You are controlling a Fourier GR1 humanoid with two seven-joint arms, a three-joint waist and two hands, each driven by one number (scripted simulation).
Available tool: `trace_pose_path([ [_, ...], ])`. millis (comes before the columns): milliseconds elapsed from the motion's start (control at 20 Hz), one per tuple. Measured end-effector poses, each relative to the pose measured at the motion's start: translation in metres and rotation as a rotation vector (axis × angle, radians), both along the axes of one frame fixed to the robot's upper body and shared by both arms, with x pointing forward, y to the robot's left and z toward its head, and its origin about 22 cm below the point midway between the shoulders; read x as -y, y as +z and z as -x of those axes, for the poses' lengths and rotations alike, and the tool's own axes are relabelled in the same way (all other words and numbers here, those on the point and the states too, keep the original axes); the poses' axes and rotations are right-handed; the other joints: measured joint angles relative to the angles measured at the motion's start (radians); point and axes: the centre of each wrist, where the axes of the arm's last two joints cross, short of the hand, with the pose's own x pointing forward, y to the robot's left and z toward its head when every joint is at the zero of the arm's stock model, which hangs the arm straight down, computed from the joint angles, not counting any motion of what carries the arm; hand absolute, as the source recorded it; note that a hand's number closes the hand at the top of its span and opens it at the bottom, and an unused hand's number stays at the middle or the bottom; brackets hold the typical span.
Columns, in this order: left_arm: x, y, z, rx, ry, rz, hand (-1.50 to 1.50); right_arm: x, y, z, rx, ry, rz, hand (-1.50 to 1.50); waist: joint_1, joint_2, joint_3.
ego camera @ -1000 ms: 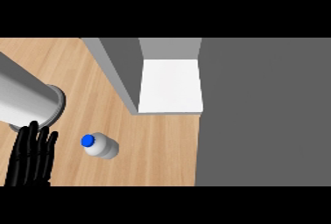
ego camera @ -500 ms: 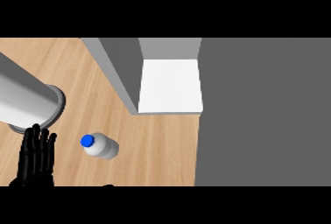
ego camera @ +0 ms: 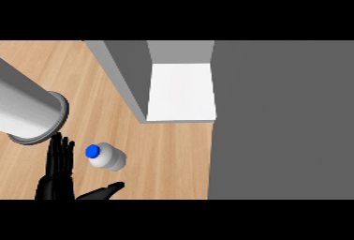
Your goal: Pick up the bottled water, place it into the cabinet and close the cabinet
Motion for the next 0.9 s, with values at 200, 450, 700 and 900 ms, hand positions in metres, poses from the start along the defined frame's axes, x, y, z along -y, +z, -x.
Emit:
trace_pose_path([
  [200,-0.01,-0.028,-0.008,-0.005,0.027,0.025,-1.5,-0.002,-0.003,0.005,-0.004,0.003,-0.015,-1.5,0.0,0.0,0.0],
  [450,-0.023,-0.063,-0.011,-0.011,0.054,0.026,-1.5,-0.002,-0.004,0.015,-0.005,0.013,-0.017,-1.5,-0.005,0.0,0.0],
  [700,-0.029,-0.093,-0.022,-0.021,0.049,0.05,-1.5,0.002,-0.006,0.022,-0.009,0.021,0.0,-1.5,-0.006,0.001,0.0],
  [900,-0.028,-0.114,-0.02,-0.021,-0.008,0.112,-1.5,0.003,-0.008,0.026,-0.01,0.024,0.006,-1.5,-0.005,0.001,0.0],
])
